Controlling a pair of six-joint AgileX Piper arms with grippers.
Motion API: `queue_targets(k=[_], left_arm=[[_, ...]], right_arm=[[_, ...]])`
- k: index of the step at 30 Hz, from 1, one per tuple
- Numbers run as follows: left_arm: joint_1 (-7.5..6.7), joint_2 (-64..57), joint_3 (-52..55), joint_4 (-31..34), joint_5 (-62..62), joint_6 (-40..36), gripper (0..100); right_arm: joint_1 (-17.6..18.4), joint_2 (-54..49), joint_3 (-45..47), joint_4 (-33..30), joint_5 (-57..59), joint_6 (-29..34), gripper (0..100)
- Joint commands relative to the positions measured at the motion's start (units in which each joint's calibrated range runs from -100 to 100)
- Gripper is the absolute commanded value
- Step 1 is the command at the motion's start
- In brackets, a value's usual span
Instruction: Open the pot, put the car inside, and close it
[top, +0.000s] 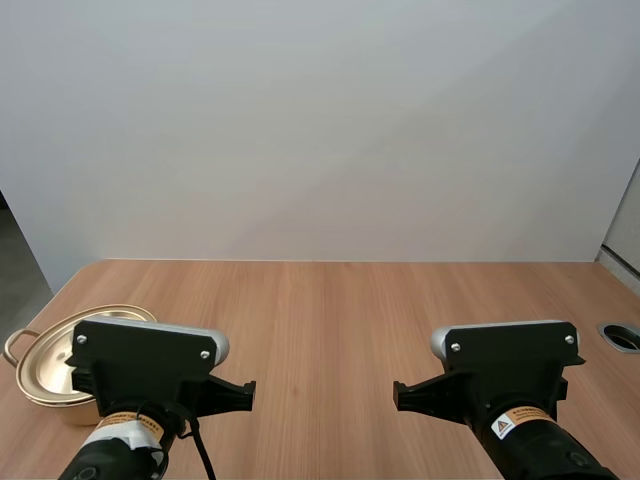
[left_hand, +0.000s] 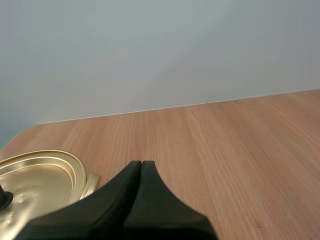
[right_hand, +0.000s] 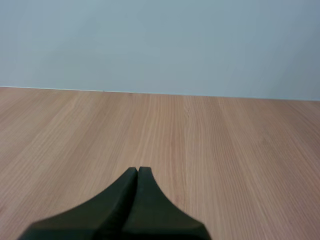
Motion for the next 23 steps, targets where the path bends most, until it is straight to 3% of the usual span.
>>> queue_targets(k=[1,23], left_arm=[[0.04,0.0,0.0,0.0,-0.1,0.0,0],[0.05,0.0,0.0,0.1,0.0,0.0,0]], right_arm=[[-0.1,0.0,0.0,0.0,-0.1,0.0,0],[-0.1,0.0,0.0,0.0,-0.1,0.0,0]])
